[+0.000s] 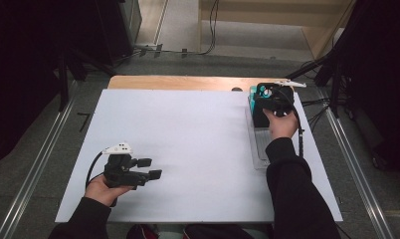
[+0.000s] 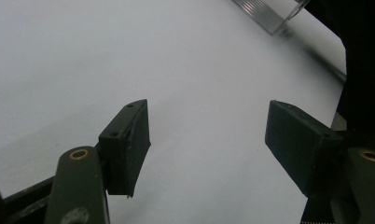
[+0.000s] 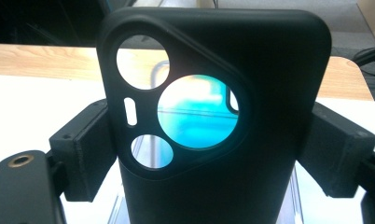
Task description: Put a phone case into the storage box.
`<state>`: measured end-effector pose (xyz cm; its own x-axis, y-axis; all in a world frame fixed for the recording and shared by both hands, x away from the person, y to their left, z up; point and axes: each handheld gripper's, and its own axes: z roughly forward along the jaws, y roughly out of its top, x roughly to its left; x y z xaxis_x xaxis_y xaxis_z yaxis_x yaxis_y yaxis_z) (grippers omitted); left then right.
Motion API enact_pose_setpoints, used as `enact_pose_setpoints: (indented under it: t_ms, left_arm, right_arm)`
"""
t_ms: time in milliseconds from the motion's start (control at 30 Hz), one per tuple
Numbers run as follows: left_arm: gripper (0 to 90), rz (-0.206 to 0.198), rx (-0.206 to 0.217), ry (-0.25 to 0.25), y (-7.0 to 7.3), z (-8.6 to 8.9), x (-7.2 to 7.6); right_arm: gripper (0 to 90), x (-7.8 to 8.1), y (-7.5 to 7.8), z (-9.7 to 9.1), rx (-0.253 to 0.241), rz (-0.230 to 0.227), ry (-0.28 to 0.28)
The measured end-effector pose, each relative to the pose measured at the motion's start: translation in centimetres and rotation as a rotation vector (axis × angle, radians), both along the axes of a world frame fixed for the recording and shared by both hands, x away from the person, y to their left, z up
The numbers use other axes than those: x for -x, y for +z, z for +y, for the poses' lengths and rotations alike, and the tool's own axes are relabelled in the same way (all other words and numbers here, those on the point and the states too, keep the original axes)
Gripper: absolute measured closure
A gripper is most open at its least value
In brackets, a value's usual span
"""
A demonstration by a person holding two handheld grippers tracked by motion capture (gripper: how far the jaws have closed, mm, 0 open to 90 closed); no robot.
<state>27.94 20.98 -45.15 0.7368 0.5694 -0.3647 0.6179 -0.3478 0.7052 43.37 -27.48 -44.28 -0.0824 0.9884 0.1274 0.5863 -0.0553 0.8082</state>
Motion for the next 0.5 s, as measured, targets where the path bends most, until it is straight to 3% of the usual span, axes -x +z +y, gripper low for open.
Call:
enact_pose_setpoints:
  t_ms: [200, 367, 500]
  left_arm:
    - [30.9, 0.0, 0.003, -0.003, 0.0, 0.0, -0.1]
    - [30.9, 0.002, 0.004, 0.0, -0.1, 0.0, -0.2]
    - [30.9, 0.002, 0.008, 0.0, 0.0, 0.1, -0.3]
  right_arm:
    - [12.0, -1.4, -0.7, 0.3, 0.012, 0.016, -0.022]
    - [12.0, -2.3, -0.8, 0.2, -0.002, 0.008, -0.041]
    - [11.9, -3.1, -0.6, 0.4, 0.016, 0.0, -0.036]
